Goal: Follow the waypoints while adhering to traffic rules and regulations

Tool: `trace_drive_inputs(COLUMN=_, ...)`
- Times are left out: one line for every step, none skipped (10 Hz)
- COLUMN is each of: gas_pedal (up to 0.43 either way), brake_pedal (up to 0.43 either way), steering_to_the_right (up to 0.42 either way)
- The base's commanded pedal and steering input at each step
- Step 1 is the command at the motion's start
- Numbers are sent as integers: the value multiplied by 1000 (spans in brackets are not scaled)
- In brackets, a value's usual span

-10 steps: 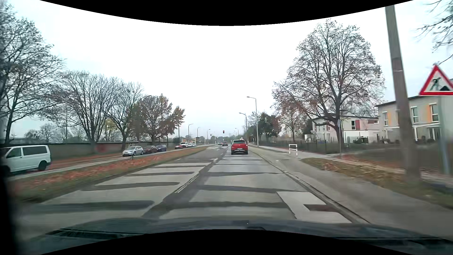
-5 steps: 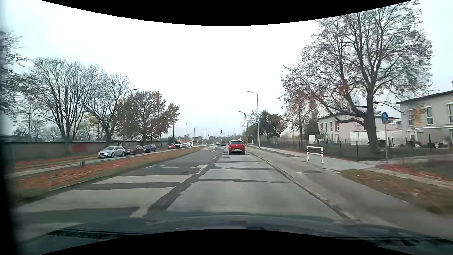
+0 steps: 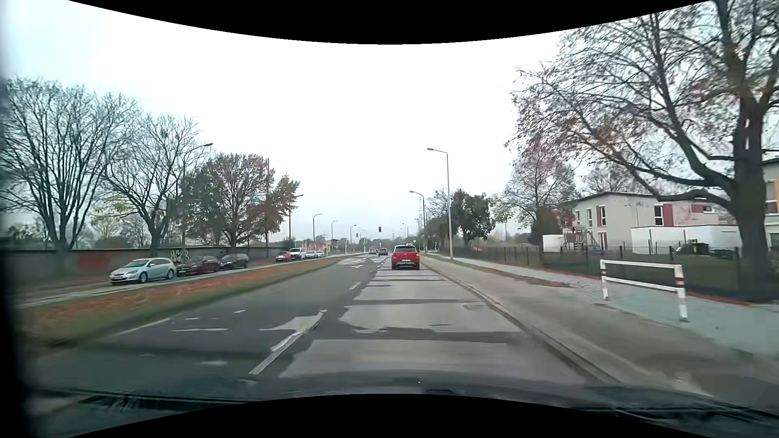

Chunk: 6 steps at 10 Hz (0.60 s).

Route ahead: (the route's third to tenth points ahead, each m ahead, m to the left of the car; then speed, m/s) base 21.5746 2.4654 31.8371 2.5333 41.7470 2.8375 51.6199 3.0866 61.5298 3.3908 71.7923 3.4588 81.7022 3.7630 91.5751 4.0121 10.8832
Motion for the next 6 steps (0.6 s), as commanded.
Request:
trace_drive_inputs(gas_pedal=138, brake_pedal=0, steering_to_the_right=-11)
trace_drive_inputs(gas_pedal=130, brake_pedal=0, steering_to_the_right=-11)
trace_drive_inputs(gas_pedal=130, brake_pedal=0, steering_to_the_right=-11)
trace_drive_inputs(gas_pedal=130, brake_pedal=0, steering_to_the_right=-11)
trace_drive_inputs(gas_pedal=110, brake_pedal=0, steering_to_the_right=-8)
trace_drive_inputs(gas_pedal=98, brake_pedal=0, steering_to_the_right=-7)
